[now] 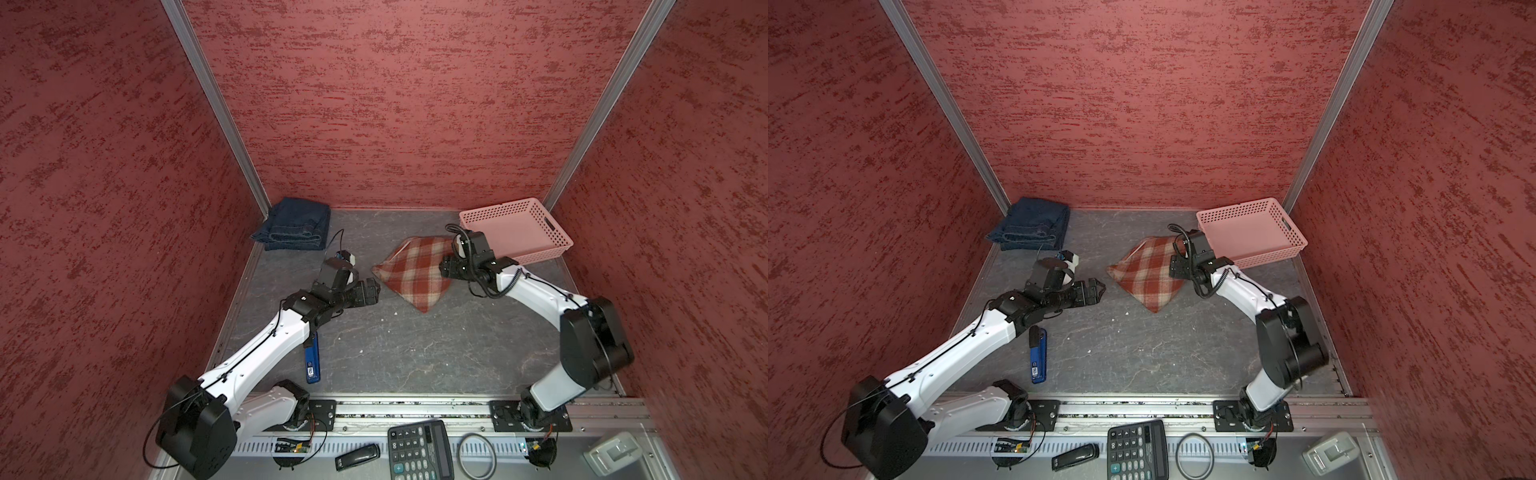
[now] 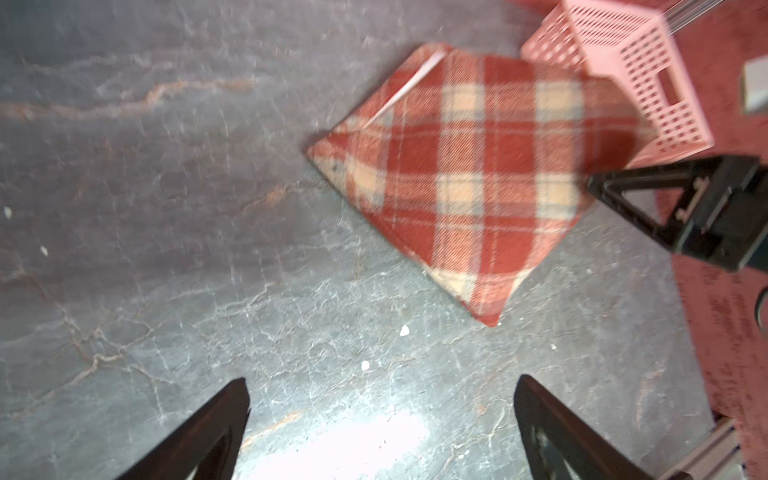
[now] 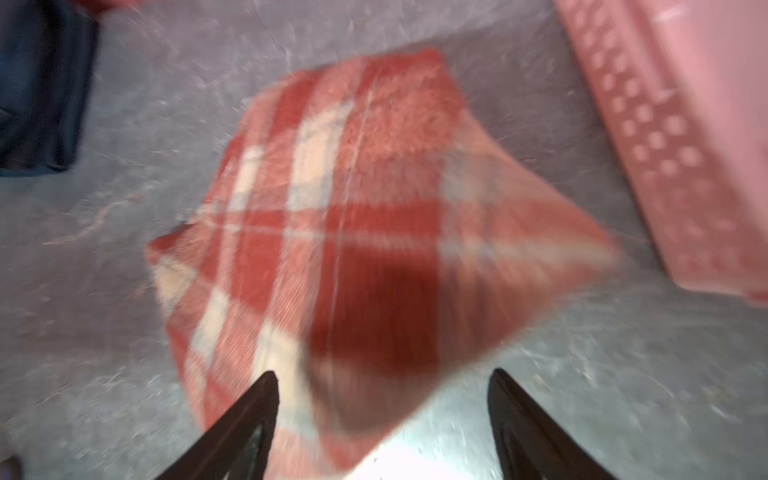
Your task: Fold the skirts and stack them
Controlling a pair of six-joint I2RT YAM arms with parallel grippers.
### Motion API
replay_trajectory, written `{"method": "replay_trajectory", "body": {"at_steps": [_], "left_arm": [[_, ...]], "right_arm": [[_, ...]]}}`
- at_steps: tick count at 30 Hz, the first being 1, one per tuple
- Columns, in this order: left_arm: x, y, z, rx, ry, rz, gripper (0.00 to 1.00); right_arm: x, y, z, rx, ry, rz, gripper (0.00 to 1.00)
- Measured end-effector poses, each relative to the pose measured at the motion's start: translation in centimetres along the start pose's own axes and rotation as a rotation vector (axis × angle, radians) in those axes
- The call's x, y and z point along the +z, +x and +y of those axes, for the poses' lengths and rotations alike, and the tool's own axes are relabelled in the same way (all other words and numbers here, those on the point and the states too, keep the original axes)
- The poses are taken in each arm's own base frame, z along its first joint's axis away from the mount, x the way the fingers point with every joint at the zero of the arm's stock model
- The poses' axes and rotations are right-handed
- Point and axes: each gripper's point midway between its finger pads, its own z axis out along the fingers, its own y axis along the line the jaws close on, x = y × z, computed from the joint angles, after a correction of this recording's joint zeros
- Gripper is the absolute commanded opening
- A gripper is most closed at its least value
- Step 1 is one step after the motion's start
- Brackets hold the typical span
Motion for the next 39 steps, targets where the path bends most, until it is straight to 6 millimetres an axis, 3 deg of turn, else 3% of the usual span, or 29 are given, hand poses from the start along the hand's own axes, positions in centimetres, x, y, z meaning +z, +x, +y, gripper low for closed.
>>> {"method": "replay_trajectory", "body": {"at_steps": [1,2,5,7,9,11,14,16,18,19,20,22,23,24,26,28,30,35,37,39], "left_arm": [[0.2,0.1,0.2,-0.009,-0.011,0.008,1.0],[0.2,0.0,0.3,-0.019,-0.022,0.011,1.0],[-0.5,-1.3,0.8,-0.07,-0.048,-0.012,1.0],[-1.4,-3.5,1.5,-0.131,-0.058,-0.057,1.0],[-2.6,-5.9,2.6,-0.201,-0.064,-0.12,1.0],[-3.8,-7.7,4.0,-0.265,-0.069,-0.182,1.0],[-4.9,-8.8,5.2,-0.314,-0.068,-0.227,1.0],[-5.2,-9.1,5.4,-0.322,-0.062,-0.237,1.0],[-5.1,-9.2,5.3,-0.32,-0.051,-0.238,1.0],[-5.1,-9.2,5.2,-0.319,-0.043,-0.24,1.0],[-5.0,-9.3,5.1,-0.317,-0.035,-0.243,1.0],[-4.5,-9.1,5.2,-0.317,-0.028,-0.243,1.0],[-4.3,-9.0,5.4,-0.32,-0.029,-0.239,1.0],[-4.0,-8.8,5.7,-0.324,-0.032,-0.234,1.0],[-3.3,-8.5,6.2,-0.33,-0.044,-0.221,1.0],[-2.9,-8.4,6.7,-0.329,-0.056,-0.217,1.0],[-2.5,-8.5,7.0,-0.328,-0.061,-0.222,1.0],[-0.4,-7.9,7.5,-0.326,-0.073,-0.191,1.0],[1.0,-7.2,7.5,-0.312,-0.08,-0.152,1.0],[2.4,-6.2,7.5,-0.304,-0.084,-0.103,1.0]], "right_arm": [[1.2,-0.3,0.2,0.001,0.004,0.014,0.14],[2.4,-1.0,0.6,-0.006,0.004,0.023,0.0],[4.4,-4.9,2.6,-0.028,-0.022,-0.008,0.0],[3.9,-8.4,4.6,-0.052,-0.058,-0.068,0.0],[1.7,-12.5,7.2,-0.074,-0.107,-0.159,0.0],[-2.0,-16.5,9.9,-0.098,-0.167,-0.276,0.0],[-7.7,-18.6,12.1,-0.116,-0.239,-0.411,0.0],[-11.1,-17.3,12.4,-0.118,-0.282,-0.466,0.0],[-13.6,-14.3,12.3,-0.122,-0.333,-0.507,0.24],[-14.3,-11.9,12.3,-0.127,-0.361,-0.511,0.44],[-13.9,-9.1,12.3,-0.145,-0.379,-0.489,0.6],[-11.6,-3.3,12.8,-0.181,-0.402,-0.394,0.8],[-10.4,-1.1,12.8,-0.188,-0.402,-0.347,0.85],[-8.0,2.4,12.5,-0.2,-0.39,-0.261,0.89],[-5.0,8.1,10.3,-0.206,-0.331,-0.118,0.91],[-3.9,11.2,7.4,-0.19,-0.247,-0.035,0.91],[-4.6,11.0,6.3,-0.164,-0.204,-0.046,0.88],[-8.6,4.2,7.7,-0.05,-0.204,-0.206,0.85],[-8.8,1.6,8.5,-0.015,-0.202,-0.232,0.85],[-7.6,-0.1,9.1,-0.002,-0.181,-0.226,0.85]]}}
